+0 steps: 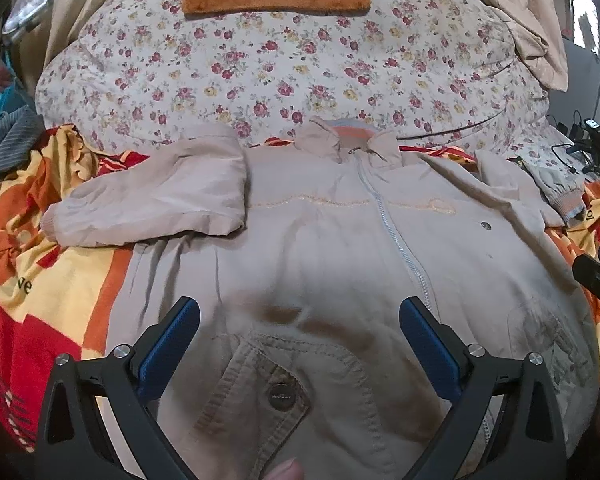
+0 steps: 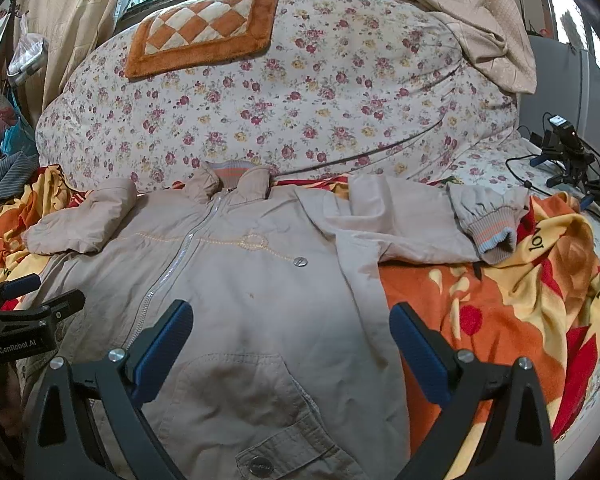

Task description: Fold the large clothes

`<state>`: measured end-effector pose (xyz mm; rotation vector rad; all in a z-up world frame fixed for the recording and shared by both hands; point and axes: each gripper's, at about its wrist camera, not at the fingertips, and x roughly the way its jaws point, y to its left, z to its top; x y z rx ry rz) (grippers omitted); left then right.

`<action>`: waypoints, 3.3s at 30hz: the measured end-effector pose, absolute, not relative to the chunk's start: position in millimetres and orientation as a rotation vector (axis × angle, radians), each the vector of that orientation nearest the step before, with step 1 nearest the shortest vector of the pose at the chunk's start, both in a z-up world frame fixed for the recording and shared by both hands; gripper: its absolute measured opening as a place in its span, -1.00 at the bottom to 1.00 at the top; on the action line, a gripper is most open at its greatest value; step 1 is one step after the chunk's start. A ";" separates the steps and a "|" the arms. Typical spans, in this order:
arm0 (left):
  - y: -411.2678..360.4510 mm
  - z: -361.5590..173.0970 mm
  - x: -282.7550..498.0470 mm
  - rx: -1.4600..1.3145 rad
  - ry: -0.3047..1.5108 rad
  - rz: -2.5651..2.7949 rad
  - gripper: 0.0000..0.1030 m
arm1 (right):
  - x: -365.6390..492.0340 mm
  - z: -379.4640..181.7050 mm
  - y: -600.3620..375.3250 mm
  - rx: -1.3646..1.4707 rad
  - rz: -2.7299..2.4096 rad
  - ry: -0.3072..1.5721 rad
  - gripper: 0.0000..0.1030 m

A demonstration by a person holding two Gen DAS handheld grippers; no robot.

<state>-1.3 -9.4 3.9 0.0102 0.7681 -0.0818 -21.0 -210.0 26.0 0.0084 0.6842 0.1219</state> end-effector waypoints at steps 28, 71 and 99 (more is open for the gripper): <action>-12.5 4.5 -0.1 0.012 0.773 -0.091 0.76 | -24.5 34.0 -210.7 0.000 0.120 0.655 0.95; -15.4 4.2 2.7 0.021 0.792 -0.091 0.76 | -20.5 28.8 -204.5 0.012 0.135 0.665 0.95; -16.8 3.9 0.9 0.016 0.778 -0.110 0.76 | -19.1 27.9 -201.7 0.015 0.136 0.663 0.95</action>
